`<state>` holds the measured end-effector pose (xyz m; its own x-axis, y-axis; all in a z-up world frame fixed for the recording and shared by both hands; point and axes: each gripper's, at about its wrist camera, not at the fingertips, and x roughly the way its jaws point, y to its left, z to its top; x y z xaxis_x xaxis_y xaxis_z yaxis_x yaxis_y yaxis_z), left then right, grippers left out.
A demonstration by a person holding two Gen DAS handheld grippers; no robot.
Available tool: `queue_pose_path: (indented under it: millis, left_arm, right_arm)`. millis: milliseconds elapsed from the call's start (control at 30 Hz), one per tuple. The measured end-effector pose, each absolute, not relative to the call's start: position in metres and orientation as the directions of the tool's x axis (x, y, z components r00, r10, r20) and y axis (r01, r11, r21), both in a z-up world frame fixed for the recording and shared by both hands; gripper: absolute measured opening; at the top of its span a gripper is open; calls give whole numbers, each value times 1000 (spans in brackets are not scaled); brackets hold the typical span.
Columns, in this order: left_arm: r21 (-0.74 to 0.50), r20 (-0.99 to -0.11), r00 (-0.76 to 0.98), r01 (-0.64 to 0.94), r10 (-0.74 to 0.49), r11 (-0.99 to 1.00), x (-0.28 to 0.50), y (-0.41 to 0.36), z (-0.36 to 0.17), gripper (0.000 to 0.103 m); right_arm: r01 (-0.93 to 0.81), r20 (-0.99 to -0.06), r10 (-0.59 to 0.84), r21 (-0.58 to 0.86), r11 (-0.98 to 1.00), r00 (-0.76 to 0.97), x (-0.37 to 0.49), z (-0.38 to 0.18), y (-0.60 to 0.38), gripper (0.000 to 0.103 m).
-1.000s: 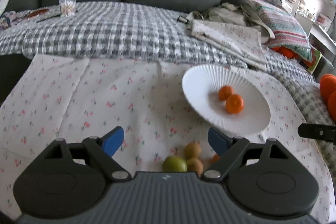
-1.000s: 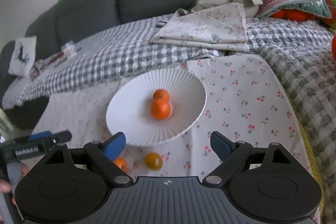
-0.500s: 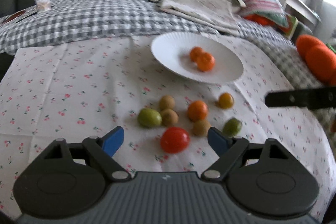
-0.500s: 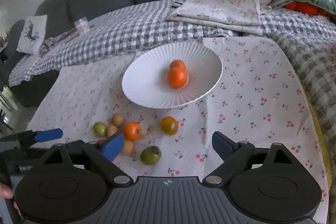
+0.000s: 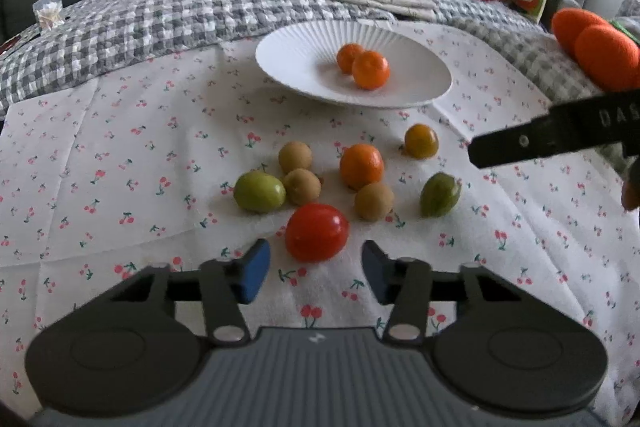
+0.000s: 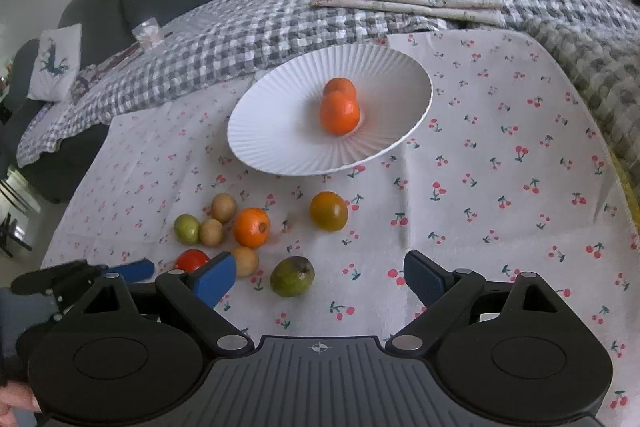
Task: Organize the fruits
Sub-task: 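Withdraw both tools from the bowl back toward the remaining fruits, then grasp the red tomato with the left tool while the right tool grasps the green lime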
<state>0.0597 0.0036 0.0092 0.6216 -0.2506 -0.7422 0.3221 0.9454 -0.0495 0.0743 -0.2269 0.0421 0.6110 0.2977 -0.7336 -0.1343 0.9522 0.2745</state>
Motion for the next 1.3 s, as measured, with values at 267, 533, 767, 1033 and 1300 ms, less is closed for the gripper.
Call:
queue_pose_path:
  millis: [267, 533, 767, 1033, 1300]
  left_arm:
    - [-22, -742, 627, 334, -240, 942, 61, 1, 4, 25]
    - [-32, -734, 630, 342, -254, 939, 60, 7, 11, 21]
    - [-31, -731, 633, 343, -256, 939, 58, 7, 13, 16]
    - [-36, -723, 637, 353, -269, 935, 56, 7, 14, 5]
    - [-33, -721, 641, 345, -262, 938, 53, 8, 12, 33]
  right_arm:
    - [-113, -742, 287, 277, 954, 606, 86, 25, -222, 91]
    - [-153, -752, 335, 303, 941, 568, 84, 20, -210, 83]
    - [-223, -782, 356, 279, 934, 511, 81, 11, -190, 40]
    - [-288, -789, 317, 186, 940, 526, 77, 7, -174, 8]
    - [-311, -776, 325, 175, 934, 540, 74, 10, -173, 6]
